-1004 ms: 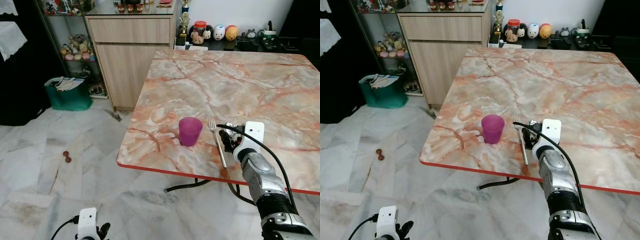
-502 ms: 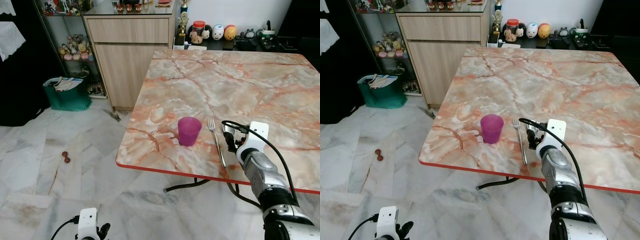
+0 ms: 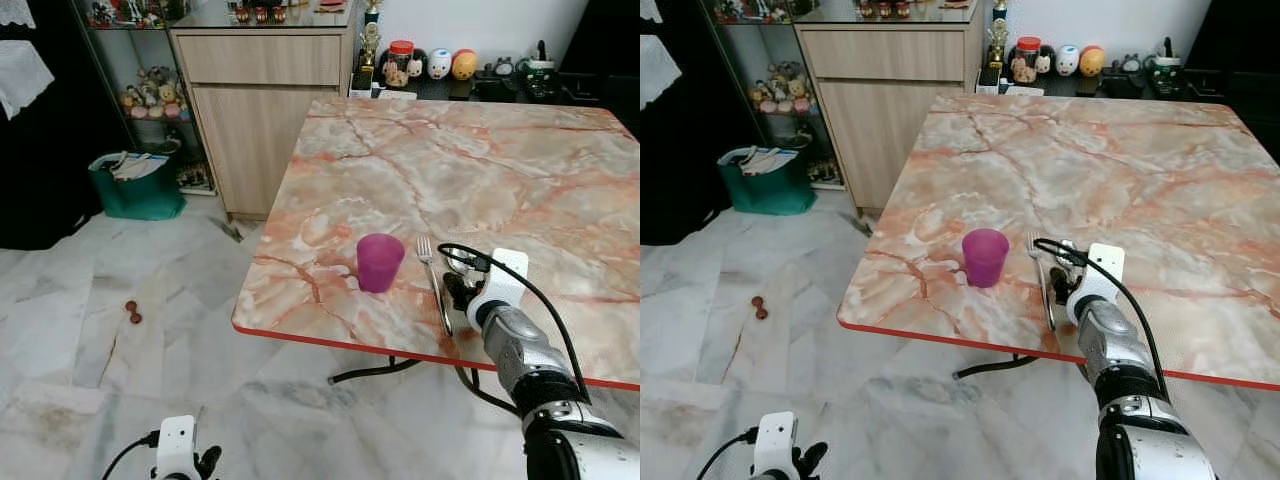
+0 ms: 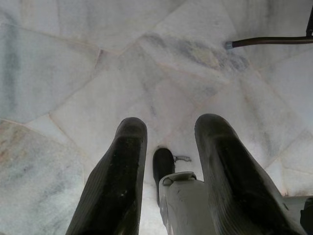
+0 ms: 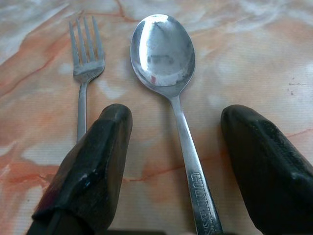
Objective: Setting the table
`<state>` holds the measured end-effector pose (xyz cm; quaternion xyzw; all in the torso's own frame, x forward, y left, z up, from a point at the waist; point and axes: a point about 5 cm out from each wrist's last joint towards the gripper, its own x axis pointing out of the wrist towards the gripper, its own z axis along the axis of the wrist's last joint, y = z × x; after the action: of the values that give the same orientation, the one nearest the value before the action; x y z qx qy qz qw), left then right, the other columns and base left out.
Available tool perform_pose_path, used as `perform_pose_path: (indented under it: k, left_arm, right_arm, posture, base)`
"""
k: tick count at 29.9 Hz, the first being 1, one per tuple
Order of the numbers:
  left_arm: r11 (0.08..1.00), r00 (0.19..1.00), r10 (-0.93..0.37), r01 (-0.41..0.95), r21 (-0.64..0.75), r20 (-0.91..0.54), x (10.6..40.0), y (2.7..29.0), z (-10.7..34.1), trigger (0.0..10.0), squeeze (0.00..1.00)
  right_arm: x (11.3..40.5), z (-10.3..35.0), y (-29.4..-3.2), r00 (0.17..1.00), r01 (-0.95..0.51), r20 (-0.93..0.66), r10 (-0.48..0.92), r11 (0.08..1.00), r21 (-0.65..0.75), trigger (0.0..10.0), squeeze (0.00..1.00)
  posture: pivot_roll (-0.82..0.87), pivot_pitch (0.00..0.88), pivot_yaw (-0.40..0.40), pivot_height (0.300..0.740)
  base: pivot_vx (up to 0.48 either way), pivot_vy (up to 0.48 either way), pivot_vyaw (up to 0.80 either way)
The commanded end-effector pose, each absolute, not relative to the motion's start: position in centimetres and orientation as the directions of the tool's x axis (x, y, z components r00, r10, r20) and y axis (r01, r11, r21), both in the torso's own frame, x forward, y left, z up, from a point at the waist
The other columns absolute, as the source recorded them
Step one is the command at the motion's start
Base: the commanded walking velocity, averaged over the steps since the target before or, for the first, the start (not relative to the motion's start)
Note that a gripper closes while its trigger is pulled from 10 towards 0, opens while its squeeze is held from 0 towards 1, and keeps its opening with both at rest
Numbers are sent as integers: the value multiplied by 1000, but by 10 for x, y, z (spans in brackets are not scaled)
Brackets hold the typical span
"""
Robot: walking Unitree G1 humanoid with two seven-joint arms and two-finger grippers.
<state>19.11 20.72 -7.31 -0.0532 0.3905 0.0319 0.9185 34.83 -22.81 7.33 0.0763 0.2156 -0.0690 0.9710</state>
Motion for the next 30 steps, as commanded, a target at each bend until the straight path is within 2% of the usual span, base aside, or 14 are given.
perform_pose_path:
  k: [1, 9, 15, 16, 17, 18, 30]
  left_arm:
    - [993, 695, 21, -96, -63, -719, 192, 208, -72, 10000, 0]
    - [993, 699, 16, -93, -69, -715, 193, 206, -72, 10000, 0]
    - [993, 699, 10, -92, -76, -715, 193, 205, -72, 10000, 0]
    - [993, 699, 8, -92, -78, -715, 193, 205, -72, 10000, 0]
    - [993, 699, 8, -92, -78, -715, 193, 205, -72, 10000, 0]
    - [993, 699, 8, -92, -79, -715, 193, 205, -72, 10000, 0]
    - [992, 696, 4, -93, -85, -718, 192, 204, -73, 10000, 0]
  right_arm:
    - [349, 71, -223, 890, 159, -447, -88, 979, 124, 10000, 0]
    - [348, 66, -220, 876, 133, -479, -64, 985, 112, 10000, 0]
    - [346, 62, -218, 861, 84, -505, -54, 996, 38, 10000, 0]
    - [346, 61, -218, 861, 83, -506, -53, 996, 37, 1490, 0]
    - [345, 61, -217, 861, 83, -506, -54, 996, 35, 1490, 0]
    - [345, 61, -217, 860, 79, -507, -52, 996, 32, 0, 0]
    - [346, 60, -215, 860, 58, -508, -43, 998, 13, 0, 0]
  posture:
    - [-56, 0, 38, 740]
    - [-53, 0, 34, 740]
    - [-53, 0, 32, 740]
    - [-52, 0, 32, 740]
    - [-52, 0, 32, 740]
    - [-53, 0, 32, 740]
    - [-49, 0, 30, 740]
  base:
    - [0, 0, 0]
    - [0, 0, 0]
    - [0, 0, 0]
    - [0, 0, 0]
    - [0, 0, 0]
    - [0, 0, 0]
    - [0, 0, 0]
